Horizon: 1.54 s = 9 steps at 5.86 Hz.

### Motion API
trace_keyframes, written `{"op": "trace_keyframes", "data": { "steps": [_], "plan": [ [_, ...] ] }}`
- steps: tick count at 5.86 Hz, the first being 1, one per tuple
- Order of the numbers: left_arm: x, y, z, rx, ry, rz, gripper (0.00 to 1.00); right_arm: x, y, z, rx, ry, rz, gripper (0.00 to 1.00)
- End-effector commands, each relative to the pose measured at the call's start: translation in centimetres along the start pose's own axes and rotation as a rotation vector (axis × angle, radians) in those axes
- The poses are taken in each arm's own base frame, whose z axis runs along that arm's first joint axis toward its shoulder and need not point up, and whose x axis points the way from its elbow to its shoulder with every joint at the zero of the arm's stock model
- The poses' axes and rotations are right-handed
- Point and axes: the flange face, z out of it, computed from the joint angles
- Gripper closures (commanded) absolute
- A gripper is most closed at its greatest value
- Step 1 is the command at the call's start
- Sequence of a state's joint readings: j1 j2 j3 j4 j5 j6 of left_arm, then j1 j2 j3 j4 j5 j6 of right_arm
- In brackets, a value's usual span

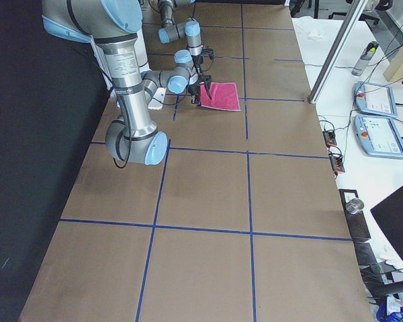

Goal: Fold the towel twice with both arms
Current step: 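Lift the near edge and fold it over onto the far edge with both grippers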

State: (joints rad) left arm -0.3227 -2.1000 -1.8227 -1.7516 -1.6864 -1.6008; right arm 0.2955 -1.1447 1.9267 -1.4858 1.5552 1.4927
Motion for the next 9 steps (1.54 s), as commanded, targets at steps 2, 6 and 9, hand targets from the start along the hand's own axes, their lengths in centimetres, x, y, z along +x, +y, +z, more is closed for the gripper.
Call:
{"op": "trace_keyframes", "data": {
  "steps": [2, 6, 9],
  "plan": [
    [0.9, -0.9, -6.7, -0.053, 0.058, -0.014, 0.98, -0.5, -0.1, -5.6, 0.001, -0.035, 0.001, 1.00],
    [0.2, -5.8, -5.2, 0.002, 0.004, 0.007, 0.98, 0.4, -2.9, -2.3, 0.032, 0.048, -0.005, 1.00],
    [2.1, -11.3, -2.3, 0.053, -0.056, 0.024, 0.98, -2.0, -10.0, -0.2, 0.100, 0.095, 0.047, 1.00]
  ]
}}
